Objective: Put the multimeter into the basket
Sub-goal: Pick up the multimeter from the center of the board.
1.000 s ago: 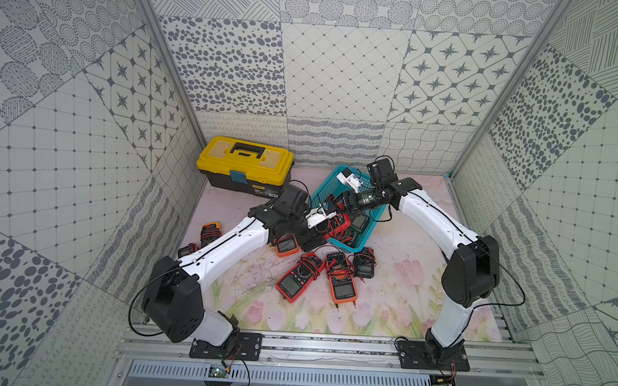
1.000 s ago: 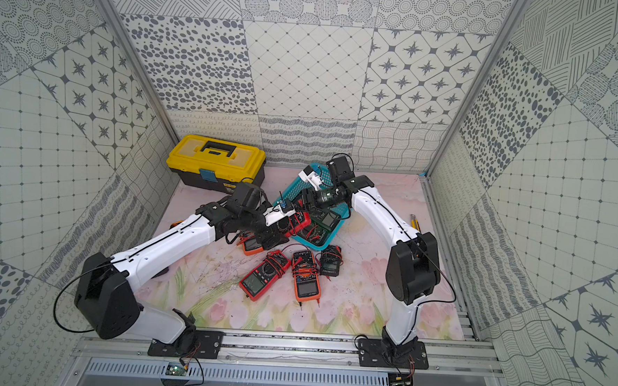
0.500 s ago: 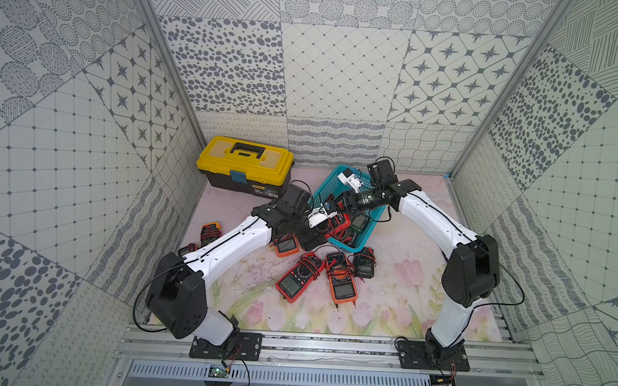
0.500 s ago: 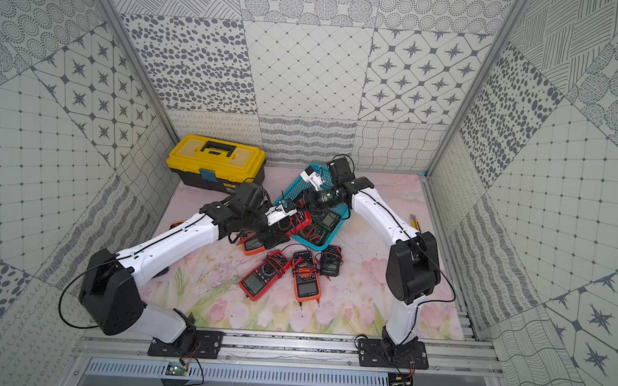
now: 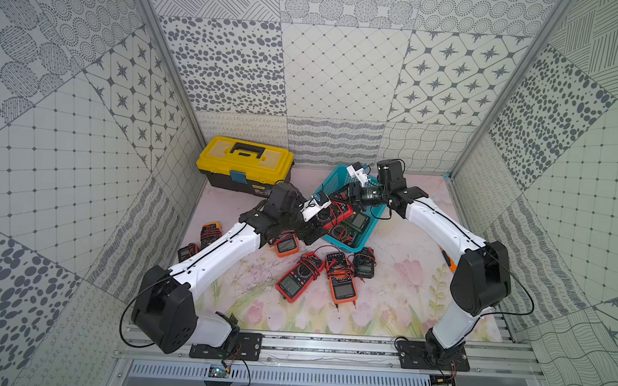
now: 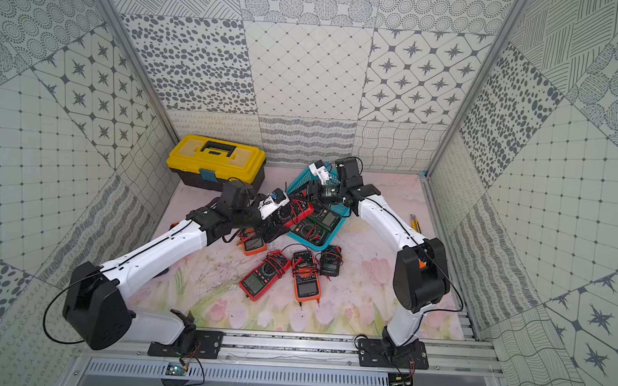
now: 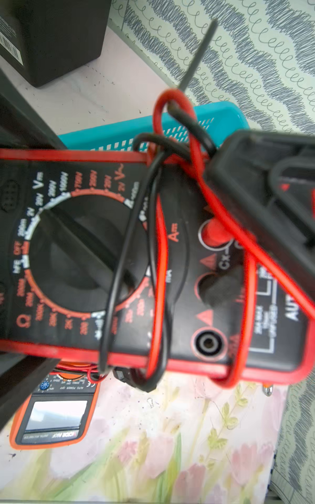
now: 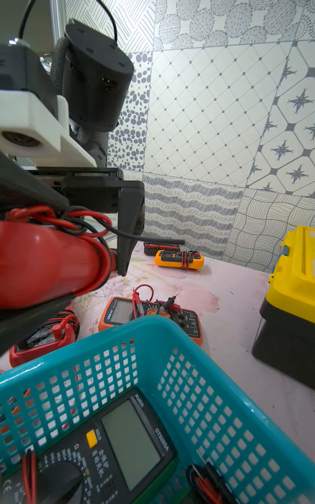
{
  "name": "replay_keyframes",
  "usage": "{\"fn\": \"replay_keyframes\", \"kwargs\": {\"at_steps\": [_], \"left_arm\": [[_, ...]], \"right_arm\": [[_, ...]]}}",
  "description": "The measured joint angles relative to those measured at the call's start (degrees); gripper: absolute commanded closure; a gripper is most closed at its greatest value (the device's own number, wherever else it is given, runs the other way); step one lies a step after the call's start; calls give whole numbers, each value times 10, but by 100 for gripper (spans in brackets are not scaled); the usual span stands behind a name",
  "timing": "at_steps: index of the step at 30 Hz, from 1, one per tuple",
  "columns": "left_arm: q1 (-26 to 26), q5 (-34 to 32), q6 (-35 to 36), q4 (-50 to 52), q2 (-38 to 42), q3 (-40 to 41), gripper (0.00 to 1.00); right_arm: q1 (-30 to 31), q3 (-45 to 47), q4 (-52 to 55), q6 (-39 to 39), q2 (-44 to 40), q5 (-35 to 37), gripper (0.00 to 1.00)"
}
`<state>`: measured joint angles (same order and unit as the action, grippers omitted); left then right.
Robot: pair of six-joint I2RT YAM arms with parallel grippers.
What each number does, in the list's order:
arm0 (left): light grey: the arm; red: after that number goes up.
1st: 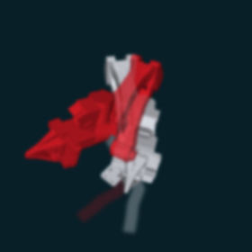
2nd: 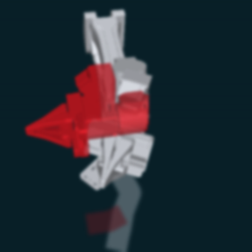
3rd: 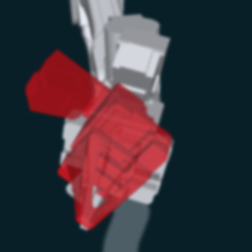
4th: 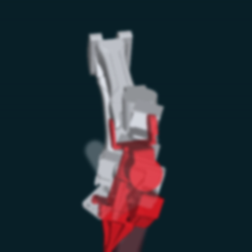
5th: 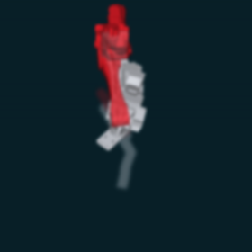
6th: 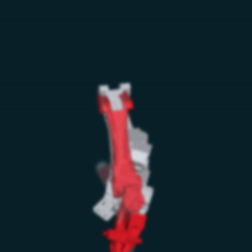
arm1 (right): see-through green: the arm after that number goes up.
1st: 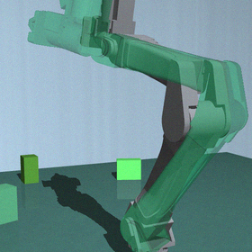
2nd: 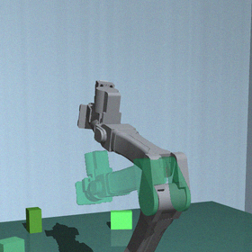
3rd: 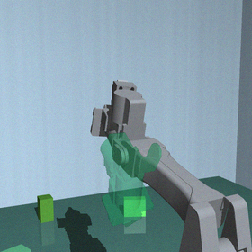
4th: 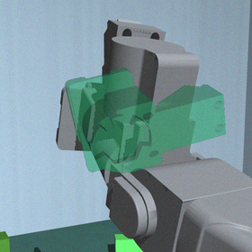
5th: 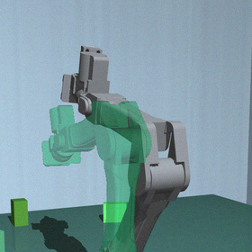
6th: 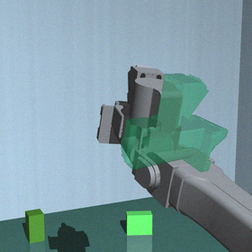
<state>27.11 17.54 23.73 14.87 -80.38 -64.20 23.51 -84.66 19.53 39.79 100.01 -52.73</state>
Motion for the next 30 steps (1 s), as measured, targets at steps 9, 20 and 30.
{"fn": "replay_keyframes", "kwargs": {"at_steps": [9, 20, 30], "left_arm": [[-12, 38, -12, -63, 12, 25, 1], [-28, 98, -10, -115, -22, 28, 1], [-62, 199, -3, -169, -41, 44, 1]], "right_arm": [[-21, 52, -73, 82, -28, -5, 100], [-38, 82, -90, 108, -48, 15, 100], [-57, 103, -66, 106, -70, 15, 100]]}}
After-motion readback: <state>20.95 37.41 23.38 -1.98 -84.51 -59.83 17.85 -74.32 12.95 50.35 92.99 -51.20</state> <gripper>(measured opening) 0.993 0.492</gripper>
